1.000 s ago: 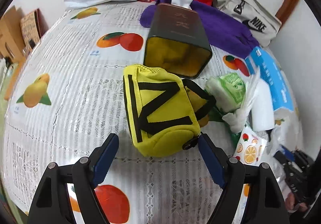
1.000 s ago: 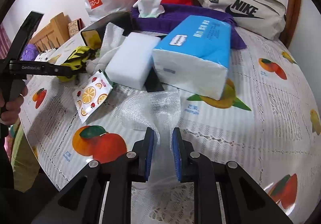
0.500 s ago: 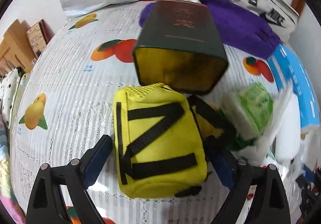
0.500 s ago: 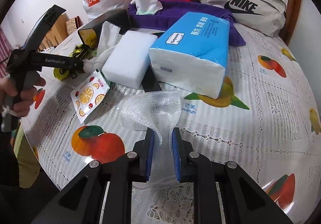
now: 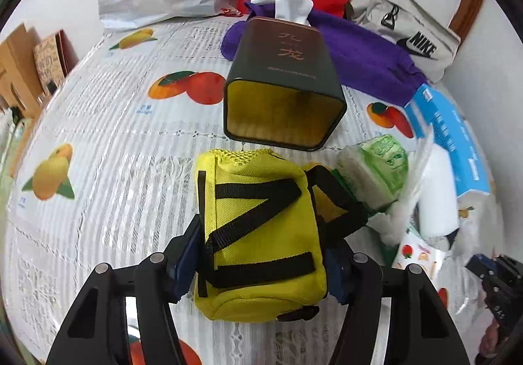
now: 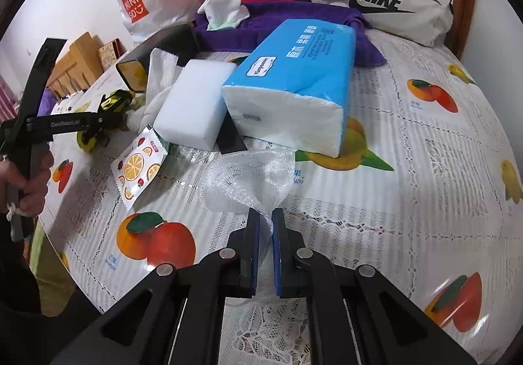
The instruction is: Organize soft objects
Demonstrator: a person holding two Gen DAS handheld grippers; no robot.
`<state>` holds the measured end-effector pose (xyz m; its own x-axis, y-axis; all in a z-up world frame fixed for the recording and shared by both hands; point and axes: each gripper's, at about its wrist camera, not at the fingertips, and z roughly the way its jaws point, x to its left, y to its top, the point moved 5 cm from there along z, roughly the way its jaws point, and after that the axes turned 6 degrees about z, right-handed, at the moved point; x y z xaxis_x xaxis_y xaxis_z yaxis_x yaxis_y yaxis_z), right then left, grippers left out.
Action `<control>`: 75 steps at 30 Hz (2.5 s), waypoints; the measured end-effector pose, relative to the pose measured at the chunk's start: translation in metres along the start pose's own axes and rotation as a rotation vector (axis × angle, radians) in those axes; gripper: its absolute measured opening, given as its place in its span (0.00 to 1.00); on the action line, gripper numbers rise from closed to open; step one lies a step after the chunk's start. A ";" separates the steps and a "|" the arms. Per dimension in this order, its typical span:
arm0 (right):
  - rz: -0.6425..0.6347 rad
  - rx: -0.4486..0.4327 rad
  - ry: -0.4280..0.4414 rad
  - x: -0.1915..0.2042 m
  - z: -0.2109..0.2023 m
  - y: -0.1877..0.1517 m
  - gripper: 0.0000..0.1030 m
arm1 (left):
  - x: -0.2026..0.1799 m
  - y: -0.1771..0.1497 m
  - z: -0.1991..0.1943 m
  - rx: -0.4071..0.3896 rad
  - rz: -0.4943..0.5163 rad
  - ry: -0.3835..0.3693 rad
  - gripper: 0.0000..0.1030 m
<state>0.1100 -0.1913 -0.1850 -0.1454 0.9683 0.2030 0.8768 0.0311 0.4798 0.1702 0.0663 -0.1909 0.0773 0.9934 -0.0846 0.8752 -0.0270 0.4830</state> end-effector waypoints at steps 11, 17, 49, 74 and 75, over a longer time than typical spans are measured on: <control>-0.004 -0.037 -0.003 0.004 -0.022 0.010 0.06 | 0.008 0.008 -0.029 -0.053 -0.015 -0.030 0.59; 0.012 -0.083 0.036 0.003 -0.042 0.022 0.06 | 0.008 0.018 -0.045 -0.087 -0.010 -0.046 0.58; -0.031 -0.251 0.018 -0.029 -0.005 0.220 0.06 | -0.011 0.166 -0.034 -0.153 0.064 -0.070 0.58; -0.055 -0.131 0.011 -0.057 0.097 0.297 0.06 | -0.039 0.246 0.065 -0.037 0.089 -0.135 0.58; -0.057 -0.120 0.009 -0.057 0.101 0.297 0.06 | -0.040 0.247 0.068 -0.031 0.089 -0.136 0.58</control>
<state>0.4256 -0.2122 -0.1404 -0.1975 0.9637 0.1798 0.8060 0.0553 0.5893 0.4153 0.0124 -0.1274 0.2196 0.9630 -0.1560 0.8468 -0.1088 0.5207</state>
